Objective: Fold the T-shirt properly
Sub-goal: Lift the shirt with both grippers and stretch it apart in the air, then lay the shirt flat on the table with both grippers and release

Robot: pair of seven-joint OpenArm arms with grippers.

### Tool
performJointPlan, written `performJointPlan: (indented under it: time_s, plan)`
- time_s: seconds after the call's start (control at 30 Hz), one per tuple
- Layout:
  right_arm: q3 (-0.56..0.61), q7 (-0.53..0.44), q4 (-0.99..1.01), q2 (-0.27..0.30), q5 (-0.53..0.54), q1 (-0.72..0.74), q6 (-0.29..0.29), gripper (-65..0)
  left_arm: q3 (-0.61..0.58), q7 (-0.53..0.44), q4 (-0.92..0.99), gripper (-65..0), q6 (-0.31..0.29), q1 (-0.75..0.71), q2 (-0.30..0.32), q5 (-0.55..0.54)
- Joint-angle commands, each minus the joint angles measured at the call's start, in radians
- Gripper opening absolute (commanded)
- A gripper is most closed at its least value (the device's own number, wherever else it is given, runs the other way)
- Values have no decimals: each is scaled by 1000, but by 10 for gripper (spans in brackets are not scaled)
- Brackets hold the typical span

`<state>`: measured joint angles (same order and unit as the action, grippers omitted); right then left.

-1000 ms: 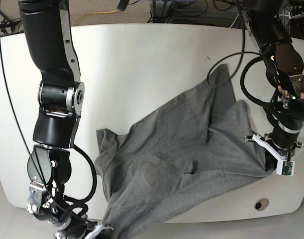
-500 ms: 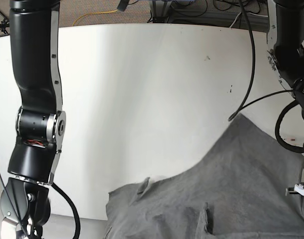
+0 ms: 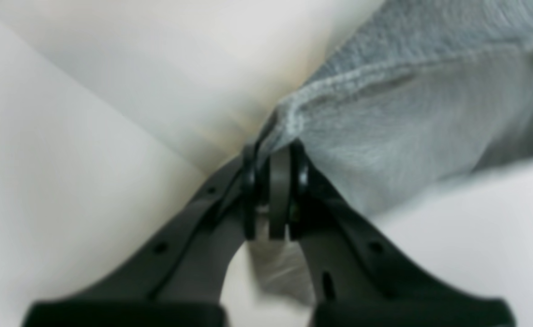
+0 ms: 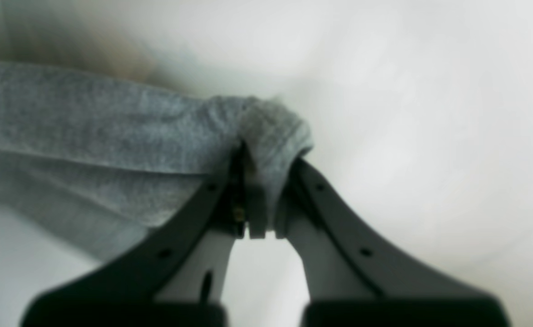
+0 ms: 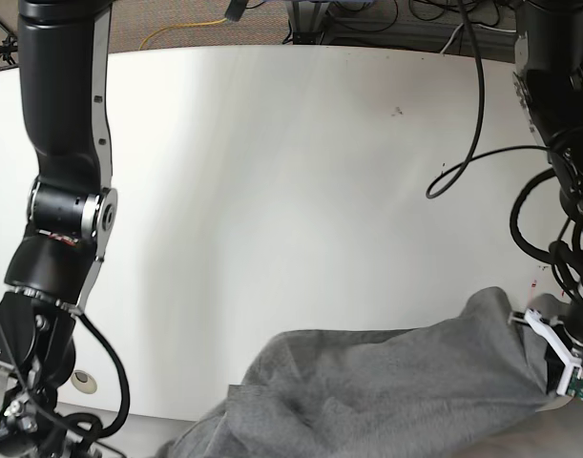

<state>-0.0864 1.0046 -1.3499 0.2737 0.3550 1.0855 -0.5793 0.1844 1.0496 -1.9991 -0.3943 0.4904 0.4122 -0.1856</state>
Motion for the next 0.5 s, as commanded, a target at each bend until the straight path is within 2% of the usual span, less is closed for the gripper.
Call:
performJointPlan:
  time_s: [0.0,0.13,0.27,0.47]
  plan:
    - [-29,-2,-35,9,8,-49,0,-650,7,-27,-18,-650,2,-51,1,1]
    - [-79,-2,-89,11,8,-209,0,-650,0,-30,-18,-650,-1,-186,-6,-2]
    - [-126,-2,-175,3,8,-390,0,-650,4,-96,-18,-650,-47,-338,-62,4]
    - [-181,-3,-260,2,8,-612,0,-650,-15,-128,-16,-650,-47,-517,-69,4]
